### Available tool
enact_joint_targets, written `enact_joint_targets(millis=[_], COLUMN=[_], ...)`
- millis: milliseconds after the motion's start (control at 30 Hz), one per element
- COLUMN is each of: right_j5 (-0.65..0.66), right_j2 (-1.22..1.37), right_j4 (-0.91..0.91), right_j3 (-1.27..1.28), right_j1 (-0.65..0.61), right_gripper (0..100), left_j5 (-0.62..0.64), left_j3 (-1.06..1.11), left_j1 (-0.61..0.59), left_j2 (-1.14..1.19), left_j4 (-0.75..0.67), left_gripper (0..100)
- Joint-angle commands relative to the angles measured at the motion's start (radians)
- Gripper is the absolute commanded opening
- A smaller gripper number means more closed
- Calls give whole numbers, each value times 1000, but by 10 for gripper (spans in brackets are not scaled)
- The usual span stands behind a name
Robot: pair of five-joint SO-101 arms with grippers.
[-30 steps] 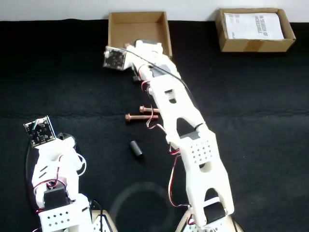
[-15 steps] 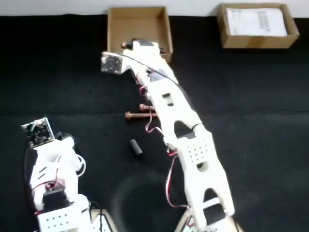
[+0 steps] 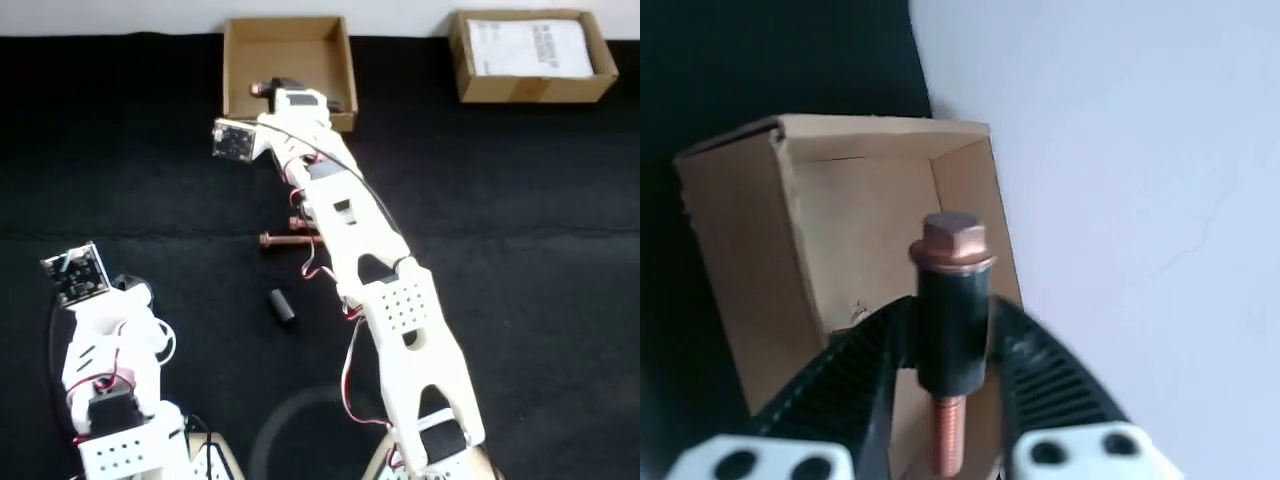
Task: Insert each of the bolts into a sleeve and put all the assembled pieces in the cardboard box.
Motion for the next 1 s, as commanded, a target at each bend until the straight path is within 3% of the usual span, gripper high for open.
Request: enact_joint_targets(millis=[0, 333, 600, 833, 967], right_j5=[-2, -12, -463, -709, -783], right_j2=[-62, -186, -486, -622, -625], right_j4=[77, 320, 734, 1161, 1374], right_j3=[-13, -12, -13, -5, -5], right_j1=[-8, -21, -104, -236, -285], right_gripper=[216, 217, 217, 217, 217], left_j5=[2, 2, 2, 2, 2], left_j3=[16, 16, 16, 16, 16], left_j1=[-16, -13, -12, -12, -12], left_j2=[-38, -38, -35, -35, -35], left_j4=[3, 0, 0, 0, 0], left_gripper=[13, 13, 13, 13, 13])
